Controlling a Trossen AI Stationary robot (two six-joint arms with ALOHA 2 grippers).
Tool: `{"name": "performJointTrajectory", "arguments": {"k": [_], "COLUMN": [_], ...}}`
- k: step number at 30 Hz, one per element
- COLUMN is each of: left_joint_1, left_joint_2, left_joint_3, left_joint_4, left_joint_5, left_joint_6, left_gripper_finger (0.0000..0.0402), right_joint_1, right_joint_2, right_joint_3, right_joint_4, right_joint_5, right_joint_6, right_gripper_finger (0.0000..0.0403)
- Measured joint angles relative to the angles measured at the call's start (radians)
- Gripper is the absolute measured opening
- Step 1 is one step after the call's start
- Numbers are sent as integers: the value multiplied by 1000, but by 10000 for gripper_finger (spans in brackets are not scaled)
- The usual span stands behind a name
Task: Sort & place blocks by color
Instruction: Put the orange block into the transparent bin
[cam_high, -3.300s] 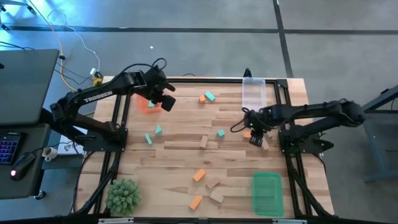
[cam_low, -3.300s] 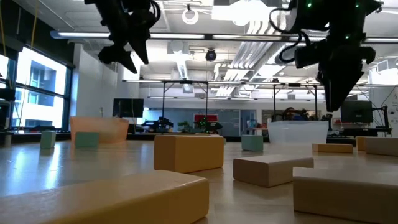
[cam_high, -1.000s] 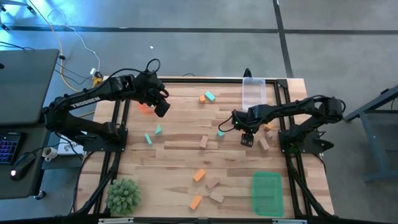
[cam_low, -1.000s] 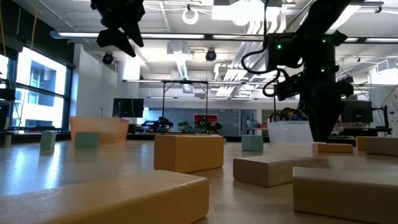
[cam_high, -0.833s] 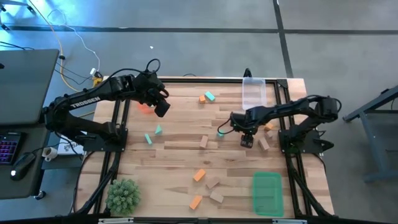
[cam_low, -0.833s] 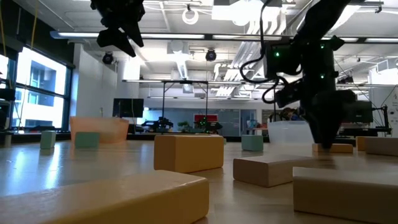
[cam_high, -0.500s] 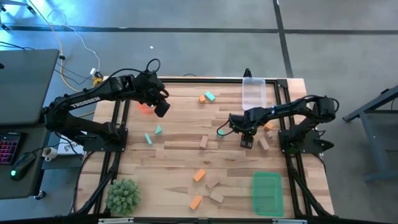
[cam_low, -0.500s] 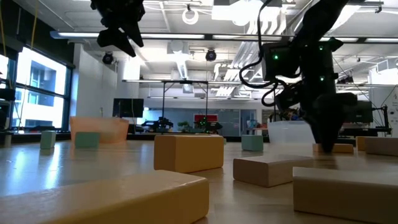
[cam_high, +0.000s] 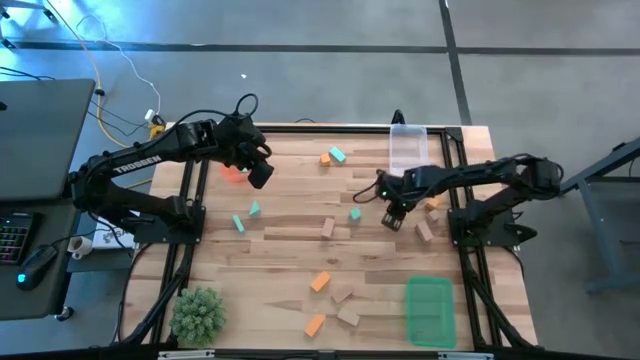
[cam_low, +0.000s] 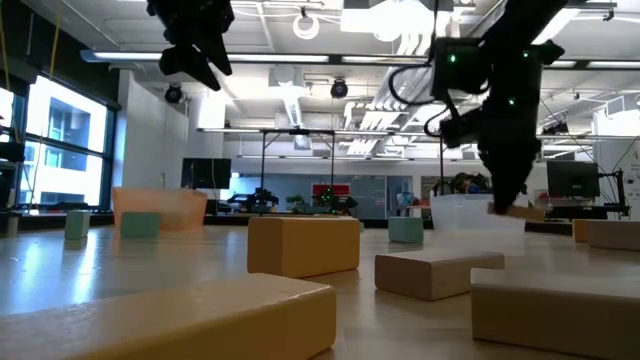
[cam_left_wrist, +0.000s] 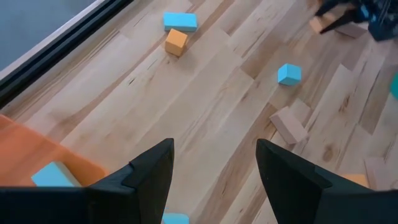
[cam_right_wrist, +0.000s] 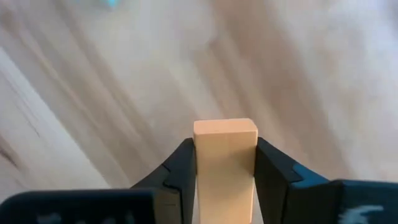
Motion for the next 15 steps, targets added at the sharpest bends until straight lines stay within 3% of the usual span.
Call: {"name": "performJointTrajectory", "arguments": {"k": [8, 15], "left_joint_1": [0, 0], "left_joint_2": [4, 4], "left_joint_3": [0, 0], "left_joint_4": [1, 1], "left_joint_5": [0, 0], "left_joint_6": [-16, -36], "left_gripper_finger": [215, 215], "right_joint_1": [-127, -285], "right_joint_2": [-145, -196], "right_joint_3": [2, 3], "right_joint_4": [160, 320], "right_joint_5": [140, 263], "right_joint_6": [27, -13], "right_gripper_finger": [97, 97]}}
